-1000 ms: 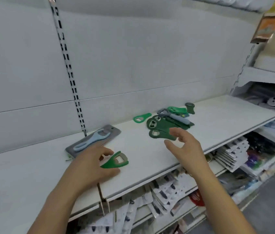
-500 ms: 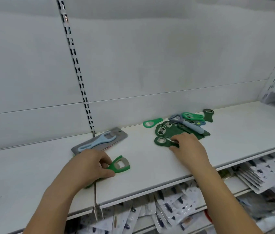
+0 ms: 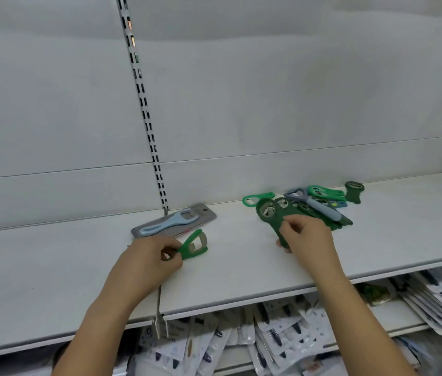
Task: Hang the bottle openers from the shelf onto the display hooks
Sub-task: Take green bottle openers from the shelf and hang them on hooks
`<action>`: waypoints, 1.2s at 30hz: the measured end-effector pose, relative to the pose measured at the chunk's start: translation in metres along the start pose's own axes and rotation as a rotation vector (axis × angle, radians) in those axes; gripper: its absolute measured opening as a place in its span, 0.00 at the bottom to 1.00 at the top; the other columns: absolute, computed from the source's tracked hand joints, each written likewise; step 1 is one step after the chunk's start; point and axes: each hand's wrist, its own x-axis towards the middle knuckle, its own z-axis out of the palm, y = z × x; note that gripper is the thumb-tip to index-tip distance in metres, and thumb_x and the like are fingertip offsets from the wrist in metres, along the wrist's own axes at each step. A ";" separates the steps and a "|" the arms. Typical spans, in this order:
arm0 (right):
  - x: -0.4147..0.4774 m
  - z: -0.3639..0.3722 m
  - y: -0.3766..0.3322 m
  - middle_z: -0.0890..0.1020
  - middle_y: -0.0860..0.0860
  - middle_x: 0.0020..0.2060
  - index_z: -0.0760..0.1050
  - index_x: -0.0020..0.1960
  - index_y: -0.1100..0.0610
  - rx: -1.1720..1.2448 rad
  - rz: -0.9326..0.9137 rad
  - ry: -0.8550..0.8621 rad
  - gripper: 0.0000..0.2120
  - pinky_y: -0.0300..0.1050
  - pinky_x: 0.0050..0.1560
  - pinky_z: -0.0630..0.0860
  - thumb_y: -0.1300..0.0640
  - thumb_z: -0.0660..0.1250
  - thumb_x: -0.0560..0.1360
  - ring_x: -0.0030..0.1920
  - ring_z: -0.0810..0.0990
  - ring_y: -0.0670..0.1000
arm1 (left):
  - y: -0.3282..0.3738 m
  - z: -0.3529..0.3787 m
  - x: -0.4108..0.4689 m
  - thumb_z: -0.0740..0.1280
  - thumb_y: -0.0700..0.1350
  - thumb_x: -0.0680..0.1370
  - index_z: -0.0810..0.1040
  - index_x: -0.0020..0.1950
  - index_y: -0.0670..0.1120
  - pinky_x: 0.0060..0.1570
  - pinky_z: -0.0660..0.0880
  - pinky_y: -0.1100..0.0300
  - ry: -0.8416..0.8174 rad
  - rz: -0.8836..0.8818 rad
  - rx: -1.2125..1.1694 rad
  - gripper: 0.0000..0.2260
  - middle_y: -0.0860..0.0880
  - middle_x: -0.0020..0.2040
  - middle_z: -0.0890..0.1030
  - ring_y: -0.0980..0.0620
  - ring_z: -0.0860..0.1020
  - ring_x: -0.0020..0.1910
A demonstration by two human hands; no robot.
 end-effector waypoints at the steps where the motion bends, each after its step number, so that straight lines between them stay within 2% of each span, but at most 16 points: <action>1: -0.002 0.000 -0.003 0.86 0.56 0.36 0.80 0.43 0.60 0.199 0.062 -0.042 0.08 0.53 0.40 0.82 0.63 0.64 0.79 0.35 0.86 0.53 | 0.000 0.001 -0.003 0.71 0.45 0.76 0.84 0.47 0.59 0.48 0.80 0.57 0.028 -0.023 -0.086 0.08 0.61 0.39 0.84 0.60 0.82 0.41; 4: -0.010 0.004 -0.015 0.87 0.58 0.39 0.79 0.50 0.61 0.550 0.159 -0.194 0.05 0.50 0.39 0.84 0.68 0.66 0.79 0.37 0.87 0.58 | 0.004 0.000 -0.016 0.72 0.39 0.76 0.86 0.46 0.53 0.43 0.82 0.57 0.102 -0.141 -0.440 0.08 0.55 0.39 0.86 0.54 0.85 0.38; 7: -0.018 0.014 -0.025 0.87 0.60 0.41 0.79 0.52 0.63 0.664 0.156 -0.340 0.06 0.49 0.41 0.84 0.70 0.67 0.77 0.40 0.87 0.61 | 0.005 -0.005 -0.033 0.71 0.33 0.76 0.86 0.49 0.45 0.41 0.82 0.59 0.161 -0.219 -0.757 0.09 0.44 0.42 0.87 0.46 0.87 0.39; 11: -0.033 0.034 -0.046 0.87 0.63 0.44 0.79 0.52 0.64 0.765 0.149 -0.494 0.07 0.51 0.45 0.84 0.71 0.67 0.77 0.44 0.87 0.63 | -0.006 -0.017 -0.061 0.70 0.31 0.76 0.83 0.54 0.39 0.40 0.83 0.58 0.239 -0.285 -0.978 0.09 0.39 0.47 0.87 0.40 0.86 0.43; 13: -0.042 0.049 -0.058 0.87 0.63 0.45 0.78 0.53 0.64 0.803 0.163 -0.573 0.06 0.54 0.47 0.84 0.71 0.66 0.77 0.44 0.87 0.65 | -0.018 -0.025 -0.074 0.70 0.32 0.76 0.83 0.56 0.38 0.41 0.84 0.56 0.309 -0.314 -1.012 0.09 0.39 0.48 0.87 0.39 0.86 0.44; 16: -0.059 0.075 -0.079 0.87 0.62 0.45 0.76 0.56 0.66 0.791 0.148 -0.681 0.08 0.56 0.49 0.84 0.71 0.65 0.78 0.45 0.87 0.65 | -0.039 -0.040 -0.097 0.70 0.32 0.76 0.82 0.55 0.38 0.36 0.83 0.56 0.430 -0.363 -1.045 0.09 0.39 0.46 0.87 0.40 0.86 0.41; 22: -0.106 0.137 -0.126 0.86 0.63 0.45 0.72 0.55 0.69 0.808 0.079 -0.866 0.07 0.53 0.42 0.84 0.71 0.64 0.77 0.42 0.87 0.65 | -0.090 -0.078 -0.157 0.70 0.32 0.76 0.81 0.54 0.38 0.35 0.83 0.56 0.581 -0.411 -1.050 0.08 0.39 0.45 0.87 0.41 0.86 0.40; 27: -0.162 0.197 -0.170 0.87 0.62 0.46 0.72 0.50 0.64 0.761 0.049 -1.016 0.04 0.59 0.51 0.82 0.70 0.65 0.78 0.45 0.87 0.65 | -0.149 -0.114 -0.219 0.69 0.31 0.77 0.81 0.54 0.39 0.34 0.82 0.60 0.733 -0.471 -1.041 0.08 0.39 0.45 0.87 0.41 0.86 0.40; 29: -0.191 0.222 -0.189 0.87 0.62 0.46 0.72 0.48 0.62 0.752 0.044 -1.078 0.05 0.59 0.52 0.81 0.70 0.65 0.77 0.46 0.87 0.65 | -0.173 -0.131 -0.249 0.68 0.31 0.77 0.81 0.54 0.39 0.33 0.81 0.61 0.792 -0.493 -1.043 0.08 0.40 0.44 0.87 0.42 0.86 0.39; 33: -0.248 0.272 -0.226 0.86 0.65 0.44 0.73 0.48 0.63 0.801 0.083 -1.239 0.07 0.55 0.50 0.84 0.72 0.68 0.74 0.43 0.86 0.64 | -0.218 -0.165 -0.304 0.70 0.33 0.77 0.81 0.56 0.39 0.39 0.84 0.56 0.901 -0.537 -1.043 0.08 0.39 0.46 0.87 0.42 0.87 0.41; 36: -0.293 0.313 -0.257 0.83 0.63 0.38 0.73 0.48 0.63 0.827 0.082 -1.327 0.10 0.55 0.49 0.83 0.69 0.72 0.70 0.37 0.83 0.60 | -0.256 -0.193 -0.348 0.70 0.33 0.77 0.81 0.53 0.41 0.39 0.84 0.54 0.970 -0.537 -1.038 0.07 0.40 0.44 0.87 0.40 0.86 0.40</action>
